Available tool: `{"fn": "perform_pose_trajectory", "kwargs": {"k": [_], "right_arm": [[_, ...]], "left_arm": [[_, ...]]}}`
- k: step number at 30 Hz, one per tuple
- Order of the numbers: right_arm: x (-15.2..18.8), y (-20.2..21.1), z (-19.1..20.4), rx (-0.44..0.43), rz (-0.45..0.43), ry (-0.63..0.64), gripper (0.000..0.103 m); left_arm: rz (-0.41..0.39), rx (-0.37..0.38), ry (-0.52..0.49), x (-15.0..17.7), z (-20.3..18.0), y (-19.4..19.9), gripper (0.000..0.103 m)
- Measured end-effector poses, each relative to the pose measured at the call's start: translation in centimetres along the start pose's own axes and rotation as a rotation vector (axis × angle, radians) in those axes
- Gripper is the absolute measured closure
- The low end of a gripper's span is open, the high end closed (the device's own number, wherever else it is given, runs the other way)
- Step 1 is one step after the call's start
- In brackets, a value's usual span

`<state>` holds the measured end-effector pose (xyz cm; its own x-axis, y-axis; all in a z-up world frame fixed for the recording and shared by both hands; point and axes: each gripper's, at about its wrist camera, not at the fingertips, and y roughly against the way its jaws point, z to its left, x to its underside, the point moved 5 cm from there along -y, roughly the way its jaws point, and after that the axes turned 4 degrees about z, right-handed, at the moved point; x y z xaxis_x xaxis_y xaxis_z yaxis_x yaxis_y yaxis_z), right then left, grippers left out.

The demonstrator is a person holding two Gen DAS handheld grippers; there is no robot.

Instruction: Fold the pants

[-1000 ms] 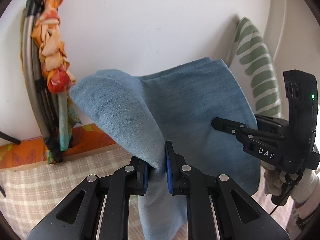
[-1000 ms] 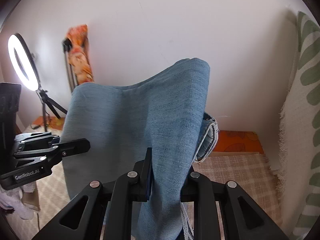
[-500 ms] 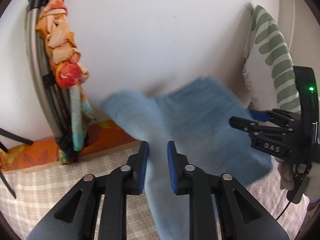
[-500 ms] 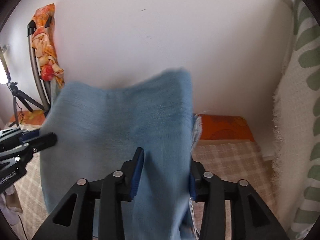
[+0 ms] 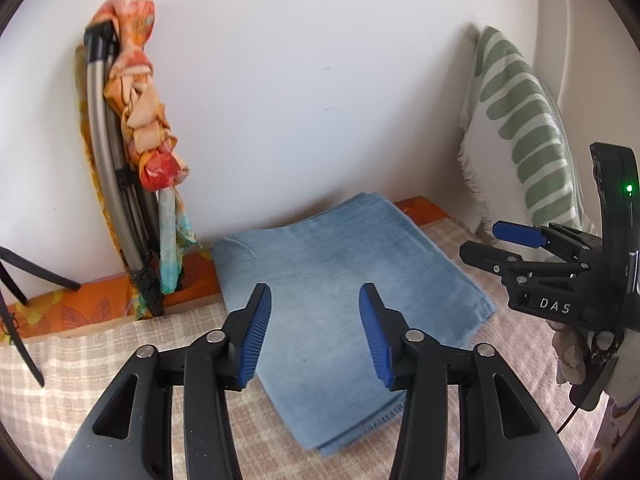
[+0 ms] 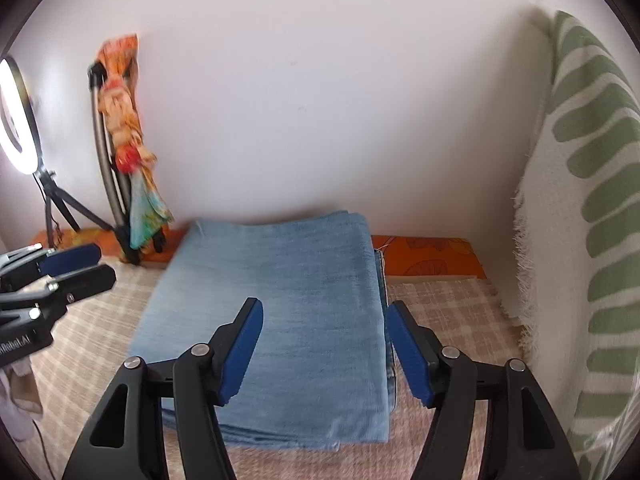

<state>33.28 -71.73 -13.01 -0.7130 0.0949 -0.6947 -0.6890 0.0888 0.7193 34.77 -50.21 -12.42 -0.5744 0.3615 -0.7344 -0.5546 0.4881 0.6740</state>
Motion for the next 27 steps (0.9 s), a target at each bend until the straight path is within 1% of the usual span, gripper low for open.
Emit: {"fn": "perform_pose_trajectory", "kwargs": {"k": [2,4,6,9,15,23,26,27], "right_arm": [[0.0,1.4,0.2,0.013,-0.015,-0.006,0.033],[0.1,2.9,0.4,0.028,-0.030,-0.010,0.029],[0.3,4.5,0.8,0.036,-0.045,-0.009,0.024],[0.5,7.1,1.7,0.052,-0.070,-0.003,0.020],[1.8,11.2,3.9,0.081,-0.079,0.020,0.015],[4.2,16.2,6.1,0.089,-0.096,-0.008,0.014],[4.8,18.4,7.1,0.105,-0.115,0.002,0.008],[5.0,19.2,7.4,0.107,-0.125,0.003,0.006]], "left_arm": [[-0.009,0.004,0.001,0.0,-0.3,0.9,0.053],[-0.018,0.016,0.006,0.1,-0.5,1.9,0.050],[-0.033,0.021,0.004,0.2,-0.7,3.1,0.044],[-0.043,0.040,-0.003,0.4,-1.1,5.0,0.043],[-0.075,0.055,-0.017,1.2,-1.7,8.9,0.039],[-0.096,0.065,-0.043,3.3,-2.5,13.3,0.037],[-0.112,0.069,-0.043,4.4,-2.7,15.5,0.031],[-0.117,0.068,-0.043,4.7,-2.7,16.1,0.030]]}}
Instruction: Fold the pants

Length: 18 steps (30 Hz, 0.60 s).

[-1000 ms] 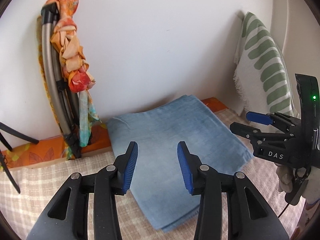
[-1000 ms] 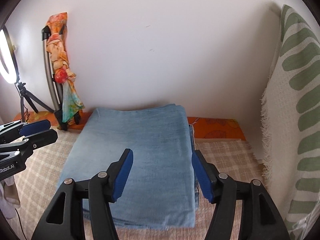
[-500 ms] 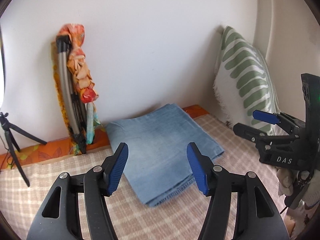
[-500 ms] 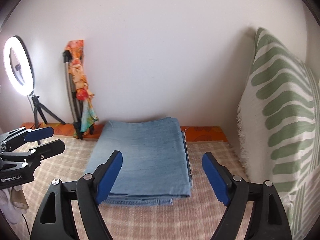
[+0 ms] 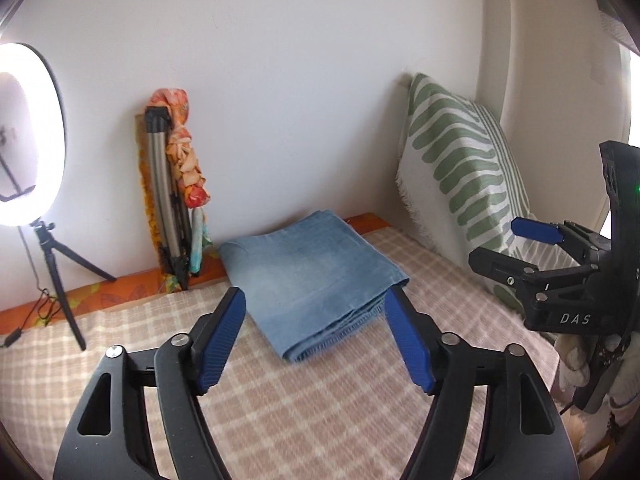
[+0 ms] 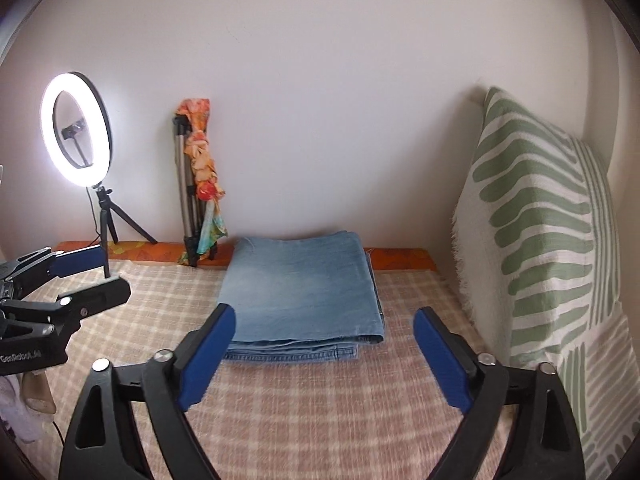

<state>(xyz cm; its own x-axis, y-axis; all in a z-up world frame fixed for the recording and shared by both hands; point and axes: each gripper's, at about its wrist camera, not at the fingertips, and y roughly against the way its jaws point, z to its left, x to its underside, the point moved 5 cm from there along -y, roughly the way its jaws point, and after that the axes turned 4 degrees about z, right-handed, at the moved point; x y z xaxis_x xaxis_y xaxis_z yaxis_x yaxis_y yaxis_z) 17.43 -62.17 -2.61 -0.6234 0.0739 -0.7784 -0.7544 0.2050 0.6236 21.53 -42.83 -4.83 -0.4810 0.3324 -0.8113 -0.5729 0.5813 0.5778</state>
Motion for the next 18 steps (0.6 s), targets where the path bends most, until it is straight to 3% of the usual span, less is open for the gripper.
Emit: {"fn": "perform_pose_trajectory", "kwargs": {"k": [6,18], "right_arm": [[0.3,3.8,1.7,-0.017,-0.034,0.003,0.001],[3.4,8.3,6.8,-0.005,-0.054,0.006,0.000]], "left_arm": [[-0.025,-0.003,-0.021,1.4,-0.3,4.1,0.023],[-0.041,-0.033,-0.022,4.9,1.1,10.5,0.021]]}}
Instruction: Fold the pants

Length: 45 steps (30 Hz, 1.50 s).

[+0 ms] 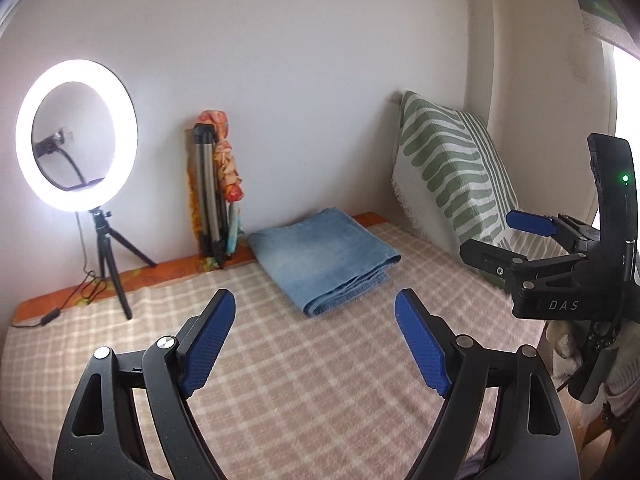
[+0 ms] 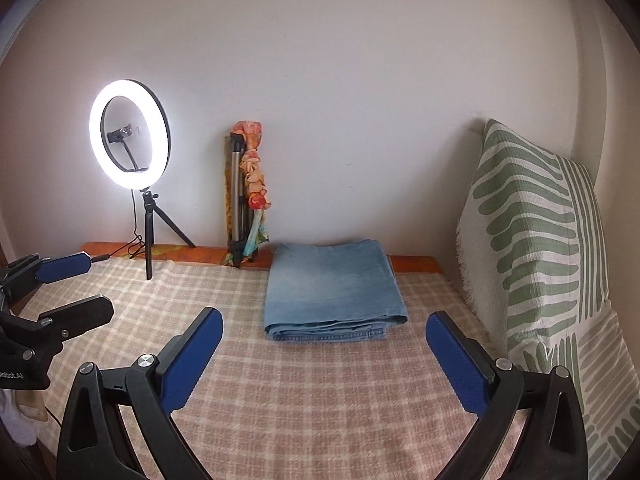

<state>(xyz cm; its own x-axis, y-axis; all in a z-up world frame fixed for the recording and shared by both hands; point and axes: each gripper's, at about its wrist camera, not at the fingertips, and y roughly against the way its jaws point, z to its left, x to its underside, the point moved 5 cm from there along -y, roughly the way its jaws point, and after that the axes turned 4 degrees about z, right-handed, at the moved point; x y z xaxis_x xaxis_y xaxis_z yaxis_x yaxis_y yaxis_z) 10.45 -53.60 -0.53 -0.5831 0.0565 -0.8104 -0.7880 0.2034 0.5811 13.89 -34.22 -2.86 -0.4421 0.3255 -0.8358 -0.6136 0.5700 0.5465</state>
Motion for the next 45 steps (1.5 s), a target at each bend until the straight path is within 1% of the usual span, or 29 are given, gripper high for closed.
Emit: {"fn": "perform_pose_trajectory", "kwargs": {"k": [3,7,10,16,19,22,25,26,27,29,37,41,45], "right_arm": [[1.2,1.0,1.1,-0.003,0.004,-0.016,0.000],[2.9,2.5,2.3,0.014,0.001,-0.038,0.000],[4.2,3.3,3.2,0.008,0.013,-0.066,0.000],[5.9,4.5,5.1,0.037,0.016,-0.080,0.000],[6.6,4.8,6.3,0.012,0.033,-0.096,0.000],[6.8,5.2,7.1,-0.002,0.031,-0.119,0.000],[6.8,5.3,7.9,-0.007,0.029,-0.127,0.000],[6.7,5.3,8.1,-0.001,0.027,-0.124,0.000],[6.7,5.3,8.3,0.005,0.026,-0.122,0.000],[6.7,5.3,8.6,0.010,0.026,-0.118,0.000],[6.7,5.0,8.6,0.013,0.036,-0.129,0.000],[6.6,5.1,8.6,0.023,0.033,-0.132,0.000],[6.7,5.1,8.6,0.032,0.036,-0.124,0.000]], "left_arm": [[0.006,-0.008,0.003,1.3,0.6,1.4,0.020],[-0.006,-0.009,0.040,2.5,1.7,3.5,0.020],[-0.019,-0.032,0.051,3.3,2.4,4.8,0.020],[-0.003,-0.085,0.019,5.1,3.0,6.3,0.018],[-0.004,-0.116,0.008,5.9,3.3,6.9,0.016],[-0.010,-0.138,0.018,6.5,3.9,7.5,0.014],[0.005,-0.134,0.039,7.0,4.4,7.7,0.012],[0.012,-0.136,0.044,7.2,4.6,7.7,0.011],[0.015,-0.140,0.047,7.4,4.6,7.7,0.007],[0.015,-0.148,0.048,7.6,4.7,7.8,0.005],[0.040,-0.159,0.049,8.0,4.9,7.4,0.005],[0.042,-0.177,0.056,8.1,5.0,7.4,0.004],[0.066,-0.193,0.071,8.2,5.3,7.2,0.004]]}}
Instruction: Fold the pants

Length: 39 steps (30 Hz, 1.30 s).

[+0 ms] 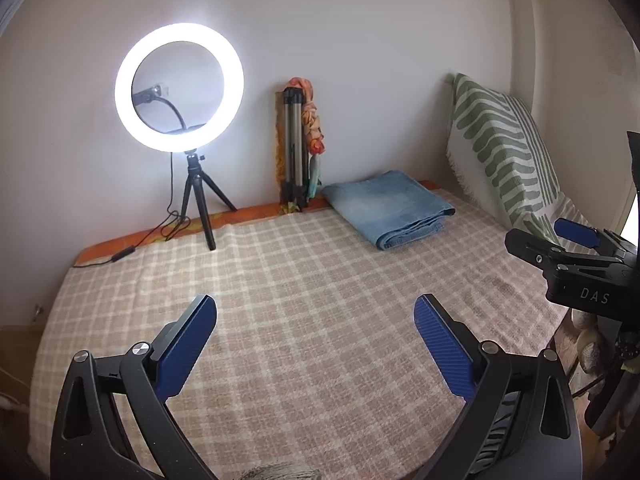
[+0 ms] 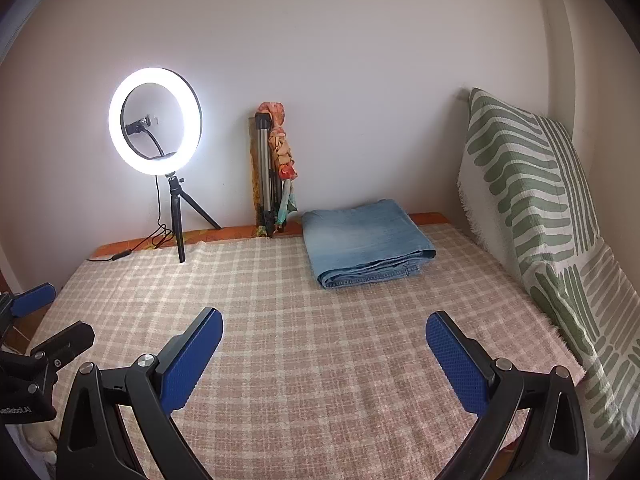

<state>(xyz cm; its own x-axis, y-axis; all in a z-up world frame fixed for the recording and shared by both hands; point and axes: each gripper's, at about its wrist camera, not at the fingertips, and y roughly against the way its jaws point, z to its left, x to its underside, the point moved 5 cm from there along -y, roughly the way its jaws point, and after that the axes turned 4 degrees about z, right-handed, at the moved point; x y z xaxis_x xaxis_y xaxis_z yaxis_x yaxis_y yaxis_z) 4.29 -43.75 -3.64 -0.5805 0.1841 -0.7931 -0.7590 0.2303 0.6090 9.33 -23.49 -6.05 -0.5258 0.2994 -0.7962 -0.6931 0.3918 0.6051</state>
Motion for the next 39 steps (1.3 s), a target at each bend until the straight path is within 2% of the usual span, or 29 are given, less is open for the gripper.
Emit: {"fn": "perform_pose_trajectory", "kwargs": {"k": [39], "right_arm": [[0.2,0.5,1.0,-0.004,-0.007,0.017,0.000]], "left_arm": [[-0.009,-0.005,0.019,0.1,0.3,0.8,0.004]]}}
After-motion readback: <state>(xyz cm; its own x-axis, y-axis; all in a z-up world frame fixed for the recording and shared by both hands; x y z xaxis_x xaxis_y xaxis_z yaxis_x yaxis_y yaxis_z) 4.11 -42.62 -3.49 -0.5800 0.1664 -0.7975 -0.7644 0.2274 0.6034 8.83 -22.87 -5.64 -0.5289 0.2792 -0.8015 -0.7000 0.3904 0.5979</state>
